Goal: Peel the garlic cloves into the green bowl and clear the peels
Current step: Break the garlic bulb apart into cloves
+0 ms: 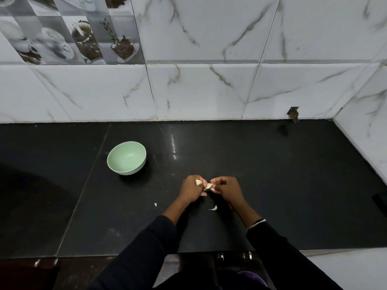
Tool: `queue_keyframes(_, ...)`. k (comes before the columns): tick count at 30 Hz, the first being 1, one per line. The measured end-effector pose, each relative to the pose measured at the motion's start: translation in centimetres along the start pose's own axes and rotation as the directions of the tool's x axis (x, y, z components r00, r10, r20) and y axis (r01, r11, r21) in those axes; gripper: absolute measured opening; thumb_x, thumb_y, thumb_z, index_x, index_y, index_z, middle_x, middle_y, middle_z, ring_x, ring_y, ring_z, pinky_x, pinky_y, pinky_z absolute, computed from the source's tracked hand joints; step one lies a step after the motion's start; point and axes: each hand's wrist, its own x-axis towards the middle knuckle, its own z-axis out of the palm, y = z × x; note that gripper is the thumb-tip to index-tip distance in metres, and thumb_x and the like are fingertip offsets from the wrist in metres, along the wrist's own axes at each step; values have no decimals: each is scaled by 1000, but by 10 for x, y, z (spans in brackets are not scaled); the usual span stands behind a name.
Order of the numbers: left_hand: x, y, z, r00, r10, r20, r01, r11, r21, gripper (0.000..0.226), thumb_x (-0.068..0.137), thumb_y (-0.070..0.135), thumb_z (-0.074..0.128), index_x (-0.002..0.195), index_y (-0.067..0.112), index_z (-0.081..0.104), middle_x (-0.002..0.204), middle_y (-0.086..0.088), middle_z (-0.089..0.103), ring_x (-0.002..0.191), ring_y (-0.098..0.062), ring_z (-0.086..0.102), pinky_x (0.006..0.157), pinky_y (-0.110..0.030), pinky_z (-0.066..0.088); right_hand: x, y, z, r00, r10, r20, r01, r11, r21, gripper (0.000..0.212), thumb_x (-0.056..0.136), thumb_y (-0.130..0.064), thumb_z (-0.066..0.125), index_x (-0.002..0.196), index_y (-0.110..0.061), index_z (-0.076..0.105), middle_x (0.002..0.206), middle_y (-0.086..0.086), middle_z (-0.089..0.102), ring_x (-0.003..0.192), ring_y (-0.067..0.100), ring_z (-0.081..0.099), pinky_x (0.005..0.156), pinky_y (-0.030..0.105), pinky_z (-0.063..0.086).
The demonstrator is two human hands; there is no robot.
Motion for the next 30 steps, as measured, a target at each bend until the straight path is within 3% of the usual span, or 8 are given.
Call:
queue_keyframes(4, -1, -2, -2, 999, -42, 8, 42, 999, -5, 16, 90, 0, 64, 87, 14, 71, 89, -13, 75, 71, -24, 76, 63, -25, 59, 2, 8, -4, 999, 17, -41, -18, 999, -41, 25, 81, 15, 62, 80, -8, 72, 80, 11, 73, 78, 23, 70, 82, 40, 58)
queue_keyframes(10, -6, -1, -3, 997, -77, 21, 79, 993, -91, 4, 99, 5, 56, 98, 7, 53, 79, -17, 67, 56, -24, 68, 54, -25, 56, 2, 9, -9, 996, -29, -82, 11, 976, -217, 30, 82, 7, 60, 82, -18, 75, 81, 5, 76, 76, 18, 71, 76, 34, 59)
queue_keyframes(14, -8, -3, -5, 999, -41, 20, 42, 998, -41, 20, 97, 12, 64, 102, 8, 45, 82, -18, 70, 50, -21, 65, 50, -23, 53, 2, 5, -7, 986, -146, -81, 111, 935, -336, 27, 84, -2, 65, 88, -26, 76, 89, -4, 76, 80, 11, 70, 78, 27, 56)
queue_keyframes(19, -6, 1, -8, 1000, 2, -3, -2, 1000, 2, 14, 92, 9, 71, 96, 8, 57, 88, -10, 70, 57, -12, 70, 58, -19, 55, -2, -2, -2, 985, -171, 22, 171, 957, -233, 19, 90, -6, 67, 103, -15, 76, 94, 1, 76, 84, 14, 72, 72, 25, 60)
queue_keyframes(21, -6, 4, -9, 999, 16, 30, -14, 998, -55, 2, 95, 5, 65, 97, 5, 64, 95, -16, 71, 71, -17, 74, 67, -21, 59, -4, -4, 0, 983, -174, 59, 182, 963, -200, 18, 91, -5, 67, 105, -12, 75, 95, 8, 76, 83, 16, 73, 70, 23, 58)
queue_keyframes(24, -6, 6, -9, 997, 29, 67, -20, 991, -136, 13, 98, -2, 56, 102, -8, 67, 101, -25, 72, 87, -23, 74, 75, -23, 61, -6, -7, 2, 981, -165, 103, 179, 971, -157, 19, 90, -3, 68, 106, -10, 74, 94, 12, 77, 82, 19, 74, 73, 26, 58)
queue_keyframes(30, -10, 5, -10, 997, 28, -66, -39, 984, -173, 13, 85, 5, 78, 97, 3, 75, 80, -12, 76, 66, -12, 69, 62, -20, 53, -10, -10, 3, 971, -164, 173, 186, 975, -124, 20, 86, -6, 73, 99, -20, 78, 86, 9, 78, 89, 29, 76, 83, 38, 61)
